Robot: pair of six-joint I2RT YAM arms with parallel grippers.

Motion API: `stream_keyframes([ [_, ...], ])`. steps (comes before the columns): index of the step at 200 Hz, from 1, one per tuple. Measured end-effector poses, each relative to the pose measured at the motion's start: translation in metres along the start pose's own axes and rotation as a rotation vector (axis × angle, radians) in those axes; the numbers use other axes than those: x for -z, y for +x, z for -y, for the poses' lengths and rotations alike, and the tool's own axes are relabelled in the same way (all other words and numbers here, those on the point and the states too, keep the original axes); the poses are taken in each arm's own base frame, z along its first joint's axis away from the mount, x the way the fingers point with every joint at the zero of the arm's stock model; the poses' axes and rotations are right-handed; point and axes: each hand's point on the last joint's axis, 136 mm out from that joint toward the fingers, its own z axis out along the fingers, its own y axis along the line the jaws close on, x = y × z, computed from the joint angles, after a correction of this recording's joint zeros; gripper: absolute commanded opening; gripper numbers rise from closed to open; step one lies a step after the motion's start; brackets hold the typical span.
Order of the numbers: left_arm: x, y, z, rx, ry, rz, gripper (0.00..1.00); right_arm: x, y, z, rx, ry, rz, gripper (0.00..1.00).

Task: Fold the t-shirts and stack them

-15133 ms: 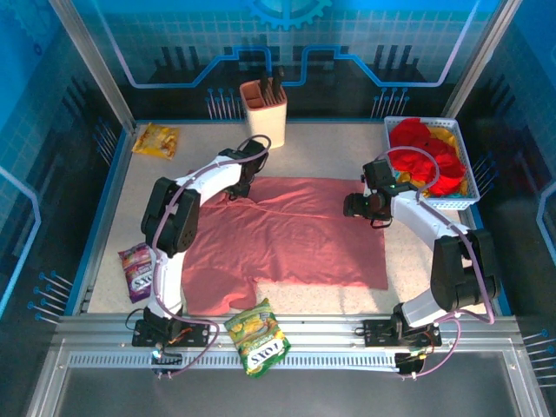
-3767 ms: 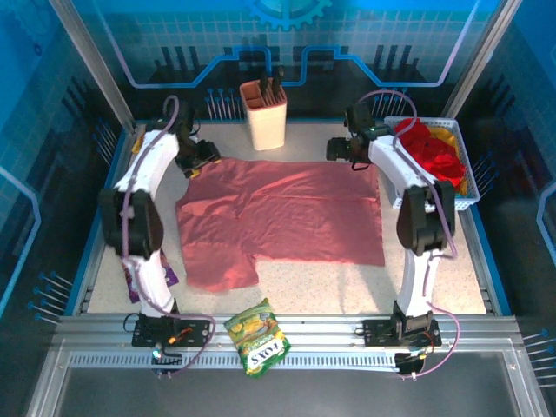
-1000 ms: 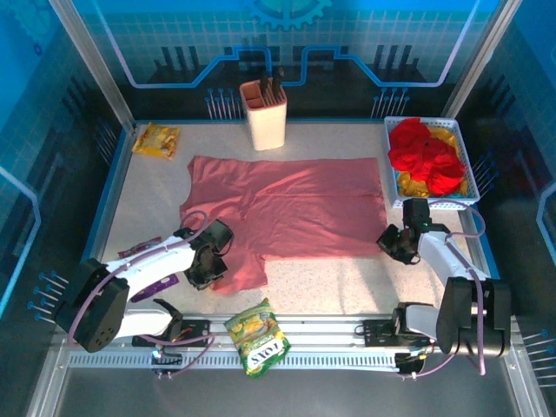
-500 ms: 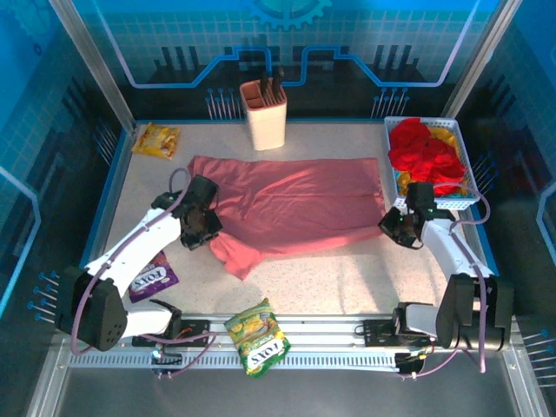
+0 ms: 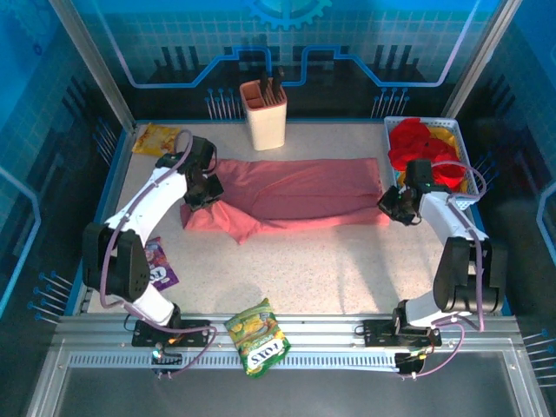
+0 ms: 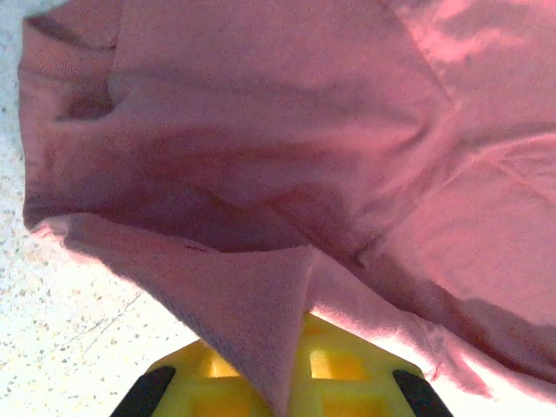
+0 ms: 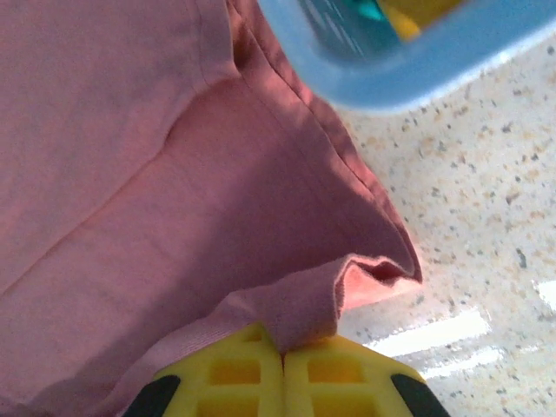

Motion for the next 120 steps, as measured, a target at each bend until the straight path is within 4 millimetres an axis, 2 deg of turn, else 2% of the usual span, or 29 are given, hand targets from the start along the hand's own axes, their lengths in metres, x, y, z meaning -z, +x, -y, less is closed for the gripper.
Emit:
stream_keyframes([
  [51,-0.009,-0.040,0.008,0.004,-0.003,0.026,0.00,-0.021,-0.018,-0.006,-0.006,0.023,-0.018,0.02],
  [58,-0.012,-0.044,0.010,0.004,-0.005,0.025,0.00,-0.023,-0.020,-0.007,-0.007,0.026,-0.022,0.05],
  [76,-0.022,-0.053,0.013,0.006,-0.012,0.015,0.00,-0.029,-0.025,-0.008,-0.006,0.034,-0.025,0.24],
  [83,-0.028,-0.056,0.013,0.006,-0.017,0.008,0.06,-0.031,-0.027,-0.008,-0.007,0.036,-0.021,0.38],
  [89,-0.033,-0.058,0.013,0.006,-0.020,0.001,0.13,-0.033,-0.029,-0.009,-0.004,0.038,-0.021,0.54],
  [96,-0.039,-0.061,0.013,0.004,-0.025,-0.007,0.29,-0.034,-0.030,-0.009,-0.005,0.039,-0.020,0.67],
  [102,-0.044,-0.064,0.014,0.004,-0.029,-0.012,0.43,-0.035,-0.031,-0.010,-0.003,0.038,-0.020,0.73],
  [111,-0.052,-0.069,0.014,0.000,-0.035,-0.021,0.57,-0.035,-0.032,-0.012,0.004,0.034,-0.020,0.79],
  [120,-0.059,-0.074,0.015,-0.001,-0.041,-0.026,0.62,-0.035,-0.032,-0.016,0.017,0.030,-0.018,0.83],
])
